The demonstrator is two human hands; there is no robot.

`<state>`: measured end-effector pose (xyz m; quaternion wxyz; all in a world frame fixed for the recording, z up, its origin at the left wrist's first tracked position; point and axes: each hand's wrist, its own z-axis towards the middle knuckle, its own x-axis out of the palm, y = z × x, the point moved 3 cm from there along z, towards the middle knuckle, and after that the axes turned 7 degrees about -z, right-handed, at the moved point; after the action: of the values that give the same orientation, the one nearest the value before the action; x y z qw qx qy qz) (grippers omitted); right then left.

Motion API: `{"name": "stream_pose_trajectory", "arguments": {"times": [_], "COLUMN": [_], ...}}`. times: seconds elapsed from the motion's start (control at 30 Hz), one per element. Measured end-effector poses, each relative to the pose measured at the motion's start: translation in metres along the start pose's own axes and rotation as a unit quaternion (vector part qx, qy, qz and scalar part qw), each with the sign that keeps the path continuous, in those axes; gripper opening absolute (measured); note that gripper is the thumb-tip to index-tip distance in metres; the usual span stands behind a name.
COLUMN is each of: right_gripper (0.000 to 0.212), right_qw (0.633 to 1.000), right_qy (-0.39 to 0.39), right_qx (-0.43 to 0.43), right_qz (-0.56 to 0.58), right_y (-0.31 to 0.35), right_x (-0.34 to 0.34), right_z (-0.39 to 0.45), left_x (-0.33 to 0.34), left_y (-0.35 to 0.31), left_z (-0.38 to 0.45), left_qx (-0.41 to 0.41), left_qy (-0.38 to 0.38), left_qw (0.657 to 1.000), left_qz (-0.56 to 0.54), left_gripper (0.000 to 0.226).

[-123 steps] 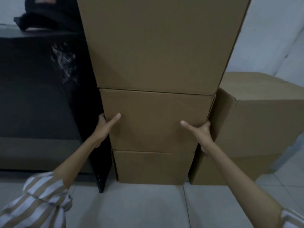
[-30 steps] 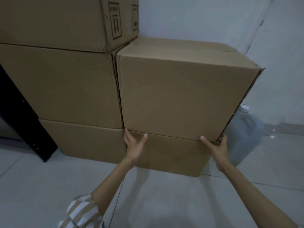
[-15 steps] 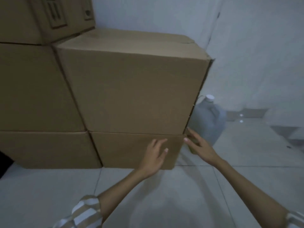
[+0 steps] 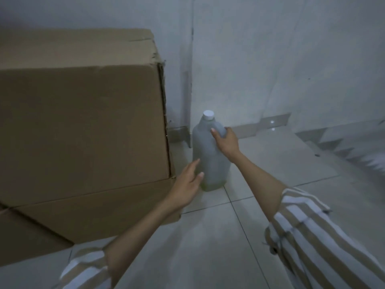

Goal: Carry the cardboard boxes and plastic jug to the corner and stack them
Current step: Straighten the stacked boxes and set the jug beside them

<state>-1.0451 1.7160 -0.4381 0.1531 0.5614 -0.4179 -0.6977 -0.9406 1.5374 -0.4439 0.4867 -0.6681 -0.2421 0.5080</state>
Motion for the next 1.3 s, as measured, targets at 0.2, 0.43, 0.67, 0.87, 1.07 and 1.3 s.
{"name": "stream_pose_trajectory", "arguments": {"times": [0.2, 0.43, 0.67, 0.87, 1.07, 1.3], "right_gripper": [0.055, 0.051, 0.044, 0.03, 0.015, 0.038], "right_qw": [0.999, 0.99, 0.973, 0.956, 0.938, 0.965], "right_qy": [0.03, 0.06, 0.147, 0.185, 0.22, 0.146], "right_qx": [0.009, 0.072, 0.036, 0.052, 0.105, 0.06], "right_qz": [-0.004, 0.109, 0.176, 0.224, 0.246, 0.21], "right_y": [0.001, -0.004, 0.033, 0.041, 0.041, 0.036], "right_x": [0.01, 0.024, 0.057, 0.051, 0.056, 0.06], "right_z": [-0.018, -0.048, -0.065, -0.054, -0.062, -0.072], "left_x": [-0.026, -0.038, -0.063, -0.082, -0.096, -0.094], "left_y": [0.014, 0.068, 0.084, 0.094, 0.106, 0.086], "left_z": [-0.054, -0.101, -0.102, -0.11, -0.114, -0.102], "left_qx": [0.037, -0.046, -0.143, -0.203, -0.238, -0.197], "left_qy": [-0.053, -0.084, -0.152, -0.192, -0.247, -0.255], "left_qw": [0.994, 0.986, 0.952, 0.916, 0.864, 0.722], "left_qz": [-0.092, -0.139, -0.224, -0.287, -0.369, -0.612], "left_gripper": [0.034, 0.03, 0.027, 0.021, 0.037, 0.085]}}
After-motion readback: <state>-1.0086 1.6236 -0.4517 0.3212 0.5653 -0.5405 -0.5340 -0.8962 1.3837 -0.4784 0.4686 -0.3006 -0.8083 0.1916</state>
